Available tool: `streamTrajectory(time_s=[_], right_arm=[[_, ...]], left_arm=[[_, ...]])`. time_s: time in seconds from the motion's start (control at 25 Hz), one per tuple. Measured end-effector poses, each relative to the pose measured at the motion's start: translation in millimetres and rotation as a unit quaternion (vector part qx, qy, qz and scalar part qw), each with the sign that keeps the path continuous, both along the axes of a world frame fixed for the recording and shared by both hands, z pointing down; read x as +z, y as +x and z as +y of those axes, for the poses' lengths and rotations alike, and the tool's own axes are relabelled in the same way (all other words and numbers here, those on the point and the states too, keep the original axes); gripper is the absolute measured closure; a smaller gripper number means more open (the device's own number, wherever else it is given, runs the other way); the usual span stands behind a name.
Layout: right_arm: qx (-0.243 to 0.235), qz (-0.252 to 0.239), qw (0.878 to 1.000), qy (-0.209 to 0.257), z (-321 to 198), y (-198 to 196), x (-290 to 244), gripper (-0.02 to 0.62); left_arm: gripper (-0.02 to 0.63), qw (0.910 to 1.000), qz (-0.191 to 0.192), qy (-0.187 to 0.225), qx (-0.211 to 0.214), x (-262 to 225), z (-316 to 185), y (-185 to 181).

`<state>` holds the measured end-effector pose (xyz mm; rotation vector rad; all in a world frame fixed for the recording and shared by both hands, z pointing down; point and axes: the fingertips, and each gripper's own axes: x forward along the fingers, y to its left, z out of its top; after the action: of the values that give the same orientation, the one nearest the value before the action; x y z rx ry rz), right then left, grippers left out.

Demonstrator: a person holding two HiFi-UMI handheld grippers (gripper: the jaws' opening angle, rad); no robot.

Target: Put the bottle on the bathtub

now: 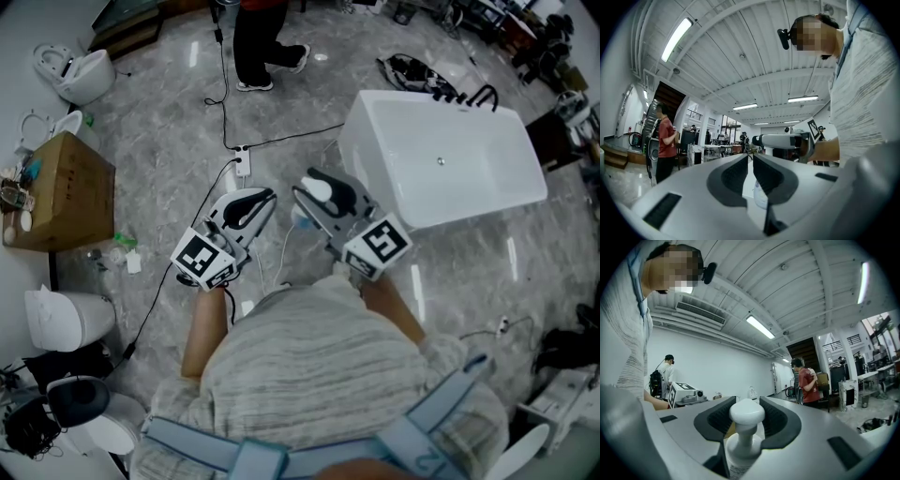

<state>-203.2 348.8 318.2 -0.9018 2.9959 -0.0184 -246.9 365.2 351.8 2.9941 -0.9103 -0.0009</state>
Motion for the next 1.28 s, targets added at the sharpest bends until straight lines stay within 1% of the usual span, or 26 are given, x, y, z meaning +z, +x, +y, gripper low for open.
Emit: streamTrajectory(time_s=[0.24,0.36,0.64,0.96,1.12,1.28], right_arm=[[0.004,-0.001,1.0,-0.006,-10,15,3,0.436],[0.007,-0.004,1.0,-0.009,-20,34,3,0.436],[0.012,0.008,1.0,-0.011,-48,105,2,0.436],[0.011,0.019,1.0,-0.013,-89,192,3,0.436],[0.009,0.021,1.0,-0.008,-111,226,3,0.436],[0.009,0.018,1.0,-0.018,-126,257,8,0.436]], left_arm=[[0.588,1.0,-0.005,-0.003,-0.001,3,-7,13],[0.588,0.9999,-0.008,-0.007,-0.003,4,-16,29],[0.588,0.9999,-0.009,-0.01,0.005,-2,-51,102],[0.588,0.9997,-0.012,-0.012,0.02,-4,-95,200],[0.588,0.9995,-0.015,-0.018,0.02,-2,-116,234],[0.588,0.9994,-0.018,-0.023,0.018,2,-133,264]])
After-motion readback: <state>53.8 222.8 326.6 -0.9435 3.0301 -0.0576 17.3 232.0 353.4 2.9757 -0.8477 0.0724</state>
